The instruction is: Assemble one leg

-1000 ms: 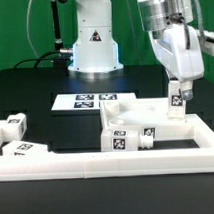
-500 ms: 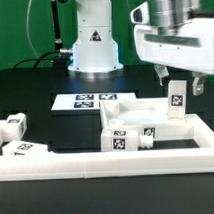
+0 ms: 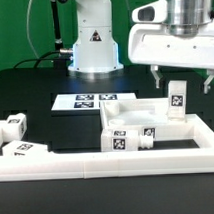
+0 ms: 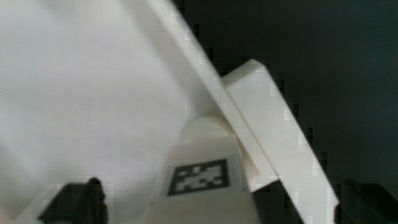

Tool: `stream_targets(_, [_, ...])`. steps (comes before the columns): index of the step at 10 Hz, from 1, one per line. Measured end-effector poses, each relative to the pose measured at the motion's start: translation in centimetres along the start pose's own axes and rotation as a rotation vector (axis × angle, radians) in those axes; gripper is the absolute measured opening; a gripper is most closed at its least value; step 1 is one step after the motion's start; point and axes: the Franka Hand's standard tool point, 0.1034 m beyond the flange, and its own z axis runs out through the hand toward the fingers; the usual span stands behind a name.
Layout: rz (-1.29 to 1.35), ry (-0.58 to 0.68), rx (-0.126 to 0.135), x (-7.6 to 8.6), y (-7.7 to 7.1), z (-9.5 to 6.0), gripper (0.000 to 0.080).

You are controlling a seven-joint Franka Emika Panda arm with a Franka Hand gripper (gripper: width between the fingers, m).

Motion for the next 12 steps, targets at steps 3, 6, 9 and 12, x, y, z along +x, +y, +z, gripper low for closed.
stream_targets(3, [-0.211,0.005,0.005,1.2,0.7,-0.2,0.0649])
stream_targets(6, [-0.235,0.006,0.005,1.5,0.6,-0.1,0.0517])
stream_targets(9, [-0.215,0.006,0.005,1.4,0.5,0.0,0.0286])
stream_targets(12, [-0.008,0.001,0.011,1.3,0.4,0.1,0.0286])
